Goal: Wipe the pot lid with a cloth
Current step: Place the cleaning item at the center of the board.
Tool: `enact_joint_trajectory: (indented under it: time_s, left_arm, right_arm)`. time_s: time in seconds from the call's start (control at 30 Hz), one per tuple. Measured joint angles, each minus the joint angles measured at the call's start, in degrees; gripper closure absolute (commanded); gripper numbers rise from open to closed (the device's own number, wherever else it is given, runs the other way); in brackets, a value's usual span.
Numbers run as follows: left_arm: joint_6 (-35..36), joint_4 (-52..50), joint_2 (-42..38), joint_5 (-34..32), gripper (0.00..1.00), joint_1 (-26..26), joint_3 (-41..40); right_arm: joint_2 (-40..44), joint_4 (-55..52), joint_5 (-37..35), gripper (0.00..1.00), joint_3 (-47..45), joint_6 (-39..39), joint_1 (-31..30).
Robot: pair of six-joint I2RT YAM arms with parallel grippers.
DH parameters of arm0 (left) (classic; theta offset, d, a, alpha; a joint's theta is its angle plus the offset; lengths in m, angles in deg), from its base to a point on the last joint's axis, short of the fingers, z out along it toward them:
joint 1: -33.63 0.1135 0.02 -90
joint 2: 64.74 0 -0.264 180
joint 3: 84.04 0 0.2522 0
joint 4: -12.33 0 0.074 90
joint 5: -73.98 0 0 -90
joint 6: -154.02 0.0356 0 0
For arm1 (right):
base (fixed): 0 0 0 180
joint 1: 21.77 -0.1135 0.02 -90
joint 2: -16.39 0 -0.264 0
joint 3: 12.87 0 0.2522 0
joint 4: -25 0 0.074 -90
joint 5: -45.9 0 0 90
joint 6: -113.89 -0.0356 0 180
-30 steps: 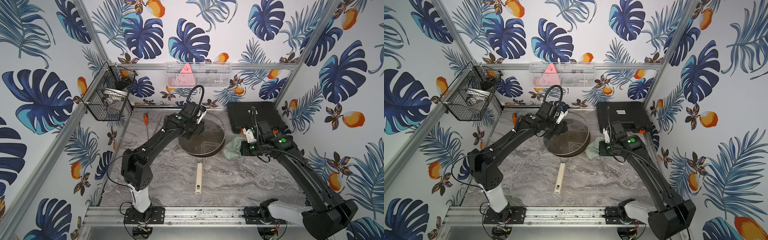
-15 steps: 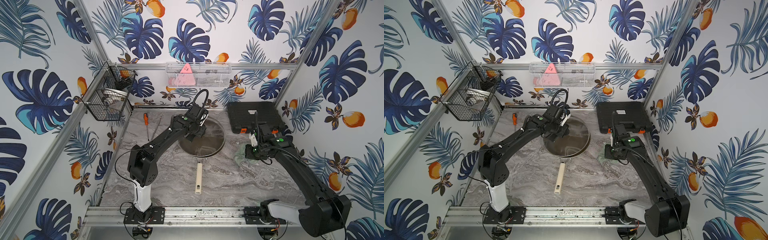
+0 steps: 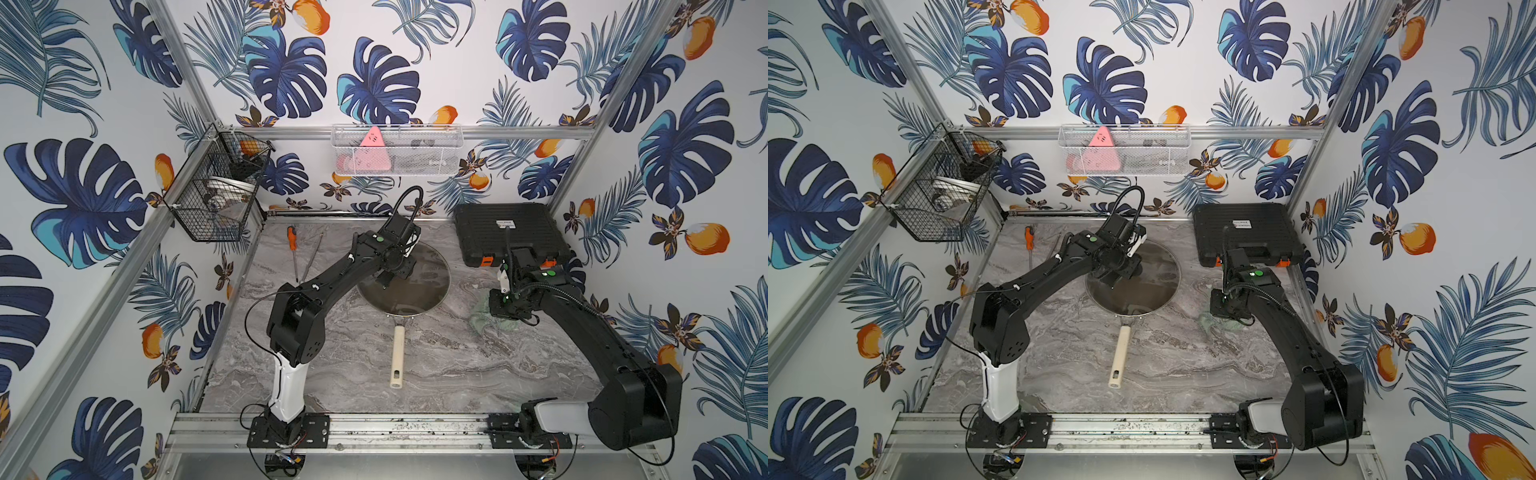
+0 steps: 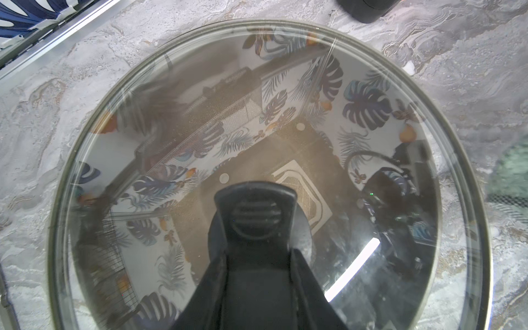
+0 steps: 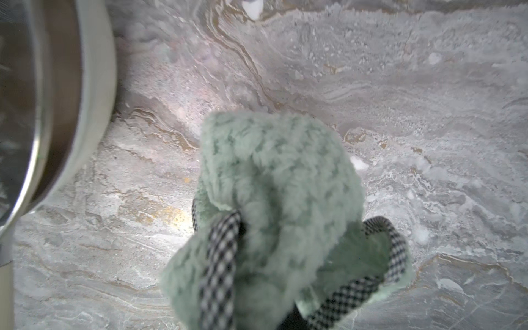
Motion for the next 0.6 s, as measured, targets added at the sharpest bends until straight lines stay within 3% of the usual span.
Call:
enact_joint_trajectory:
  time_s: [0.07, 0.13, 0.2, 0.23, 0.27, 0.3, 0.6]
  left_arm:
    - [0.0, 0.0, 0.4, -0.4, 1.00, -0.2, 0.3]
    - [0.0, 0.1, 0.8, -1.0, 1.00, -0.3, 0.4]
    - [0.2, 0.0, 1.2, -1.5, 0.98, -0.3, 0.8]
    - [0.2, 0.0, 1.4, -1.7, 0.97, -0.3, 1.0]
    - [0.2, 0.0, 1.6, -2.0, 0.96, -0.3, 1.1]
    - [0.2, 0.1, 1.7, -2.3, 0.95, -0.4, 1.2]
    - [0.2, 0.0, 2.0, -2.9, 0.93, -0.4, 1.2]
  right_arm:
    - [-1.2, 0.6, -0.2, 0.75, -0.6, 0.0, 0.4]
    - [-2.0, 1.5, -0.1, 0.50, -1.3, 0.0, 0.7]
    - [-3.0, 2.1, -0.1, 0.48, -1.7, 0.1, 1.0]
    - [-3.4, 2.3, -0.1, 0.37, -1.8, 0.3, 1.0]
    - [-3.6, 2.5, -0.1, 0.08, -1.8, 0.1, 1.0]
    - [-3.8, 2.6, -0.1, 0.00, -1.8, 0.0, 1.1]
    - [-2.9, 2.9, -0.6, 0.00, -1.8, 0.2, 1.4]
